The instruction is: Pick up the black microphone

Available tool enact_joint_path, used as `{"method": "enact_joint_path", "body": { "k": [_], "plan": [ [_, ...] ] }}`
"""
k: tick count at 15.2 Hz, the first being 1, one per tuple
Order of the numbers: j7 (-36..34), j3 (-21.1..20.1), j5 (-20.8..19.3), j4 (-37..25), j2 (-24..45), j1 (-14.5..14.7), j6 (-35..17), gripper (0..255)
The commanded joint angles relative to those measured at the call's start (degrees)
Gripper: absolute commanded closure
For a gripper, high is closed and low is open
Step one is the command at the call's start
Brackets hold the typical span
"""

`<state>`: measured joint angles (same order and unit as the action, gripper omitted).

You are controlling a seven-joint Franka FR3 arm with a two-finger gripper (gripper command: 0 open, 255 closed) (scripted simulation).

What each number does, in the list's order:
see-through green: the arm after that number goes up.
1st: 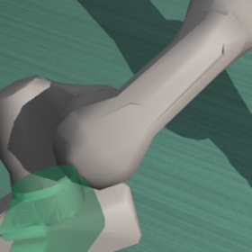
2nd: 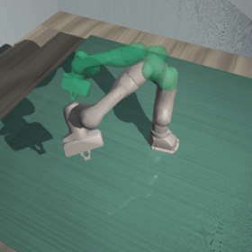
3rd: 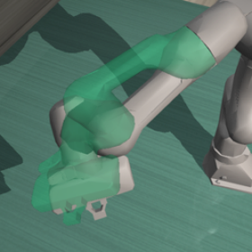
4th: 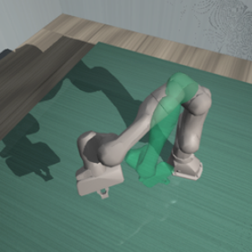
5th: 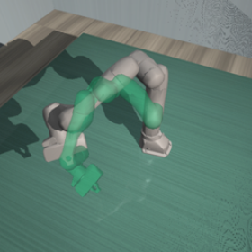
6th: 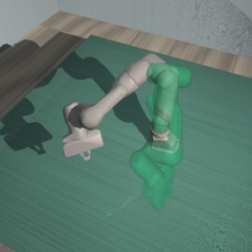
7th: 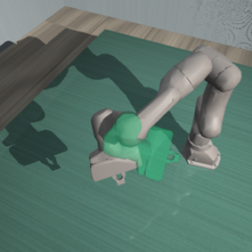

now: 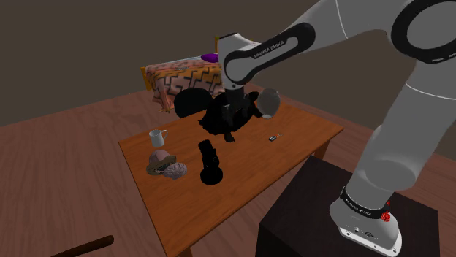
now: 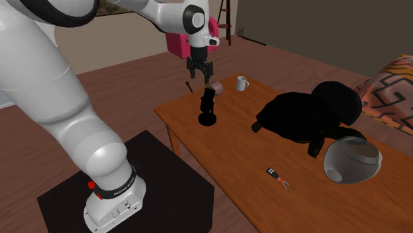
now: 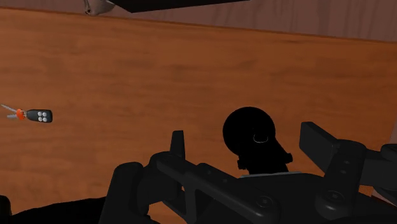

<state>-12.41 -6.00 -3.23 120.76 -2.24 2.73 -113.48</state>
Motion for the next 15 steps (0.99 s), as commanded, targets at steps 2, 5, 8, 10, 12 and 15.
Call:
{"method": "enact_joint_path", "body": {
  "k": [2,5,8,10,12,15],
  "plan": [
    [-2.04,-0.82,-1.10,-5.48,6.92,0.77,-0.51,0],
    [-3.78,-1.23,-2.36,-11.57,14.01,1.68,-0.57,0],
    [-5.28,-1.38,-3.58,-18.45,21.23,2.78,0.05,0],
    [-6.11,-1.36,-4.33,-23.55,26.16,3.61,0.85,0],
    [-6.79,-1.26,-4.99,-29.15,31.24,4.49,1.99,0],
    [-7.35,-1.05,-5.63,-36.28,37.28,5.58,3.75,0]
  ]
}}
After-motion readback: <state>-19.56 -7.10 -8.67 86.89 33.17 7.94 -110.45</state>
